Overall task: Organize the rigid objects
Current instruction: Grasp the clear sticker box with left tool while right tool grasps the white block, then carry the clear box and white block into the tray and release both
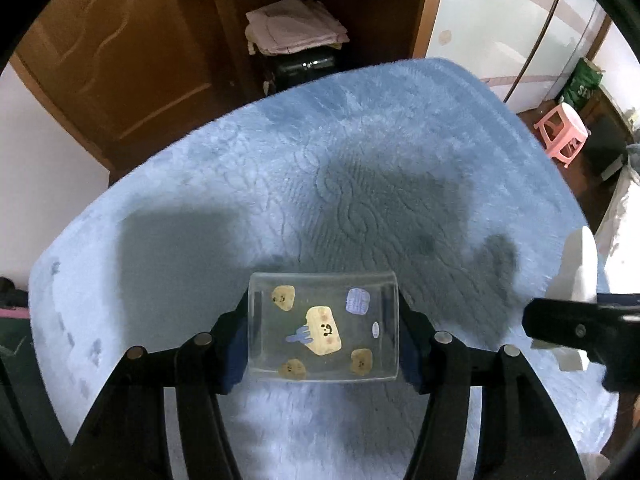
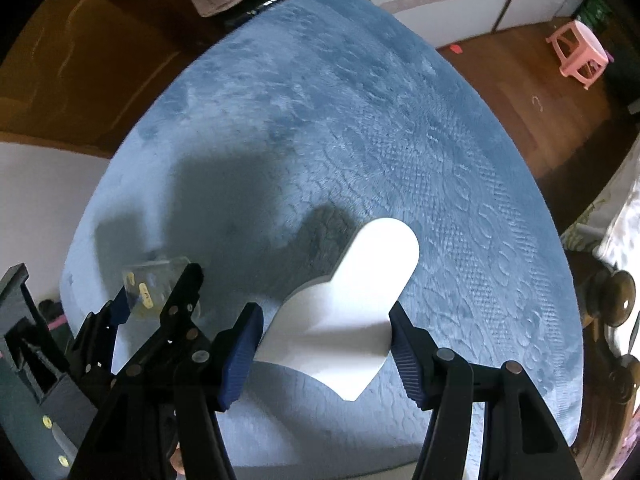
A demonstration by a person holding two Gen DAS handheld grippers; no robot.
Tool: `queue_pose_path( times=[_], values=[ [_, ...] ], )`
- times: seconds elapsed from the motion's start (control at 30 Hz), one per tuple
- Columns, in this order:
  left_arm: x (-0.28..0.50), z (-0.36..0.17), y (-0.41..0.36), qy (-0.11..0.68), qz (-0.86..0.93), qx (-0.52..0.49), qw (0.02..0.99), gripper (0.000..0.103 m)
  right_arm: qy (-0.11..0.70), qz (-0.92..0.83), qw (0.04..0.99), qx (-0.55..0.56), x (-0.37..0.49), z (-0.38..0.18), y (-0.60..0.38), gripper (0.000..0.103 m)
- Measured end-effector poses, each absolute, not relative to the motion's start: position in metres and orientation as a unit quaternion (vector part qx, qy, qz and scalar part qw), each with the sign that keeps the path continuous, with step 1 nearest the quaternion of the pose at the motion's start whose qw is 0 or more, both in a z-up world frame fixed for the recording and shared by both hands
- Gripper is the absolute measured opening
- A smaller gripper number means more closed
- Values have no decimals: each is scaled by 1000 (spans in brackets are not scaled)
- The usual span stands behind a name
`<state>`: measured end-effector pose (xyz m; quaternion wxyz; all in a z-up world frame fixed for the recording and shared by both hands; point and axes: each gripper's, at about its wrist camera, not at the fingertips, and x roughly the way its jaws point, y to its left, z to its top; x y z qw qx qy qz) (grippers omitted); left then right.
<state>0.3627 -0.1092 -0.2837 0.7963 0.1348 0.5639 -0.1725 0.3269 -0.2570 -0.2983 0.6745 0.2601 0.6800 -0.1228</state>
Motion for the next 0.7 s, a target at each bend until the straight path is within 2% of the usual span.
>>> queue_pose_path(
  times=[0.4, 0.7],
  values=[
    [286, -151, -76, 517, -166, 112, 832, 64, 639, -31, 732, 234, 262, -205, -250, 63],
    [203, -76, -56, 473, -149, 98, 863, 64, 575, 38, 798, 177, 223, -121, -231, 63]
  ],
)
